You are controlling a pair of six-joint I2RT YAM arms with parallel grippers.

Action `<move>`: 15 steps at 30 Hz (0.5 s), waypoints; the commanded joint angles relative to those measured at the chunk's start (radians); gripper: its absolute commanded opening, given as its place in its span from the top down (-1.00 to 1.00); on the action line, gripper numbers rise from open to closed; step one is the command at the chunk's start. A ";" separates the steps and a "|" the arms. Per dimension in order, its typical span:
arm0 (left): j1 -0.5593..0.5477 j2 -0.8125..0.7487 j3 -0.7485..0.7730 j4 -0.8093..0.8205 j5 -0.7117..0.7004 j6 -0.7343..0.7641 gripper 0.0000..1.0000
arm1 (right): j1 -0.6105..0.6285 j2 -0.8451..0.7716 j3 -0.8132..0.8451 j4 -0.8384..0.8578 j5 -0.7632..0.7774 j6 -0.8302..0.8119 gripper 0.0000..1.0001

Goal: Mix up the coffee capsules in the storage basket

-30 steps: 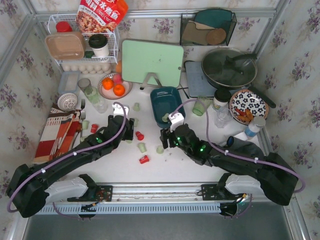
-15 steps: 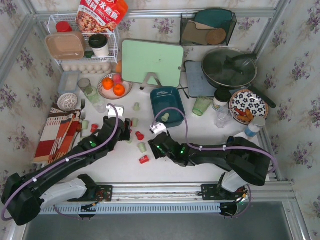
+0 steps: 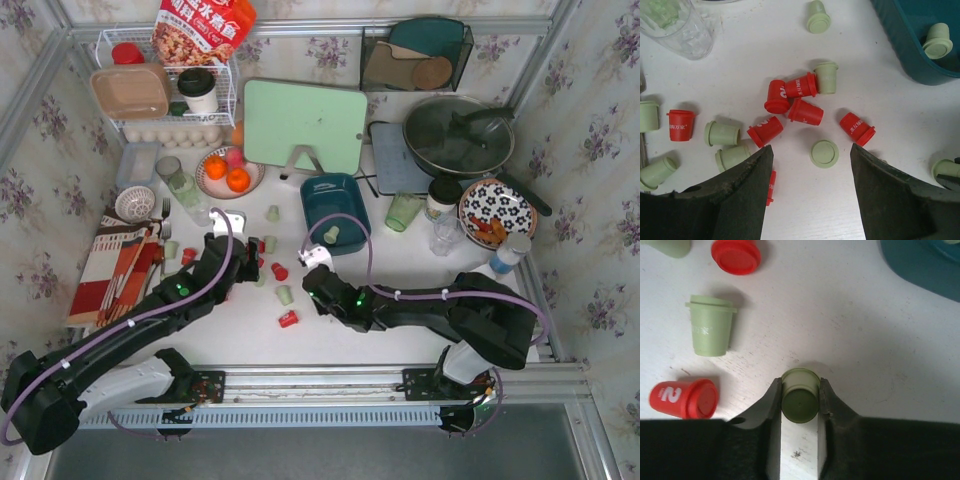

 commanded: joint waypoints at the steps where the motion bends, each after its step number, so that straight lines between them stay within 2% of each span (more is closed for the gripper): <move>1: 0.000 -0.013 -0.002 0.000 -0.014 -0.008 -0.32 | 0.001 -0.023 0.030 -0.004 0.003 0.002 0.83; 3: 0.000 -0.021 -0.005 0.000 -0.015 -0.010 -0.33 | 0.000 -0.038 0.052 -0.012 0.027 -0.017 0.96; 5: 0.000 -0.028 -0.007 0.002 -0.014 -0.011 -0.33 | -0.002 -0.063 0.084 -0.019 0.069 -0.053 1.00; 10: 0.000 -0.035 -0.012 0.003 -0.012 -0.014 -0.33 | -0.047 -0.108 0.152 0.013 0.175 -0.176 1.00; 15: 0.000 -0.041 -0.010 -0.002 -0.012 -0.012 -0.33 | -0.128 -0.123 0.168 0.122 0.258 -0.265 1.00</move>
